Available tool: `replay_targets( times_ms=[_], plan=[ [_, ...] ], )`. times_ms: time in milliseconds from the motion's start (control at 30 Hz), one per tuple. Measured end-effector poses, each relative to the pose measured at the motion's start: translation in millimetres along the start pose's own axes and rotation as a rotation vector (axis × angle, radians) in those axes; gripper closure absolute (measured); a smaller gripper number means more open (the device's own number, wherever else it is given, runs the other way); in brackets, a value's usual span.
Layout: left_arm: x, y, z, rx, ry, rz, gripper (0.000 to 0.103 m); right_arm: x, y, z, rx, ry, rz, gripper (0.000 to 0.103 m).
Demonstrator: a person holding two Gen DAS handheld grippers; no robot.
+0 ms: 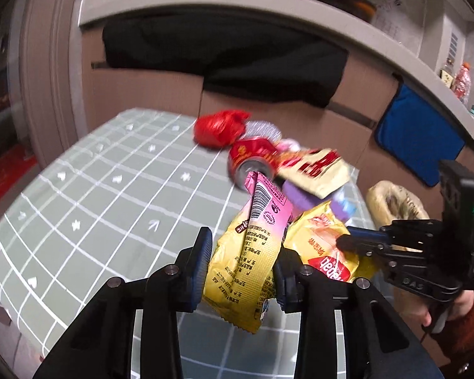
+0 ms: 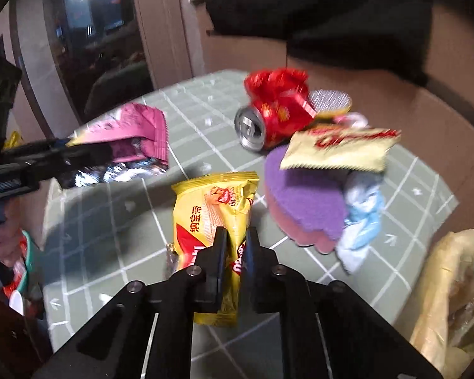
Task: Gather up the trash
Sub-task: 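Carry both wrappers over the bin and open both grippers to drop them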
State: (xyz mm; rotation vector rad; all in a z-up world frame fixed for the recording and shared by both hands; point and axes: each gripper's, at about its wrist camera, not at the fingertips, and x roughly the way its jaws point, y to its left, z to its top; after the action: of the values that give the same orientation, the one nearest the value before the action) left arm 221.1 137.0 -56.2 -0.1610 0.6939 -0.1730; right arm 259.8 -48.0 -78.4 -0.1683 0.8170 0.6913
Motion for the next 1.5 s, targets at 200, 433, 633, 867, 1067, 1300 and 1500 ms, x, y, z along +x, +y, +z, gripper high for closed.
replay_targets(
  times_ms=[200,433,633,867,1067,1300,1500],
  plan=[
    [-17,-35,11,0.065,-0.078,0.035,0.067,-58,-5,3,0.034,-0.131,-0.031,0.095],
    [-23,-71,21,0.074,-0.103,-0.015,0.067,-96,-21,-3,0.076,-0.201,-0.123,0.095],
    [-27,-120,41,0.093,-0.179,-0.119,0.067,-138,-52,-13,0.151,-0.293,-0.222,0.095],
    [-3,-178,61,0.064,-0.188,-0.238,0.067,-205,-90,-32,0.212,-0.388,-0.410,0.095],
    [31,-225,65,0.058,-0.144,-0.334,0.067,-234,-121,-53,0.268,-0.392,-0.525,0.095],
    [67,-268,53,0.105,-0.090,-0.359,0.067,-245,-153,-74,0.339,-0.387,-0.584,0.095],
    [92,-281,41,0.119,-0.040,-0.340,0.067,-241,-171,-89,0.388,-0.382,-0.591,0.095]
  ],
)
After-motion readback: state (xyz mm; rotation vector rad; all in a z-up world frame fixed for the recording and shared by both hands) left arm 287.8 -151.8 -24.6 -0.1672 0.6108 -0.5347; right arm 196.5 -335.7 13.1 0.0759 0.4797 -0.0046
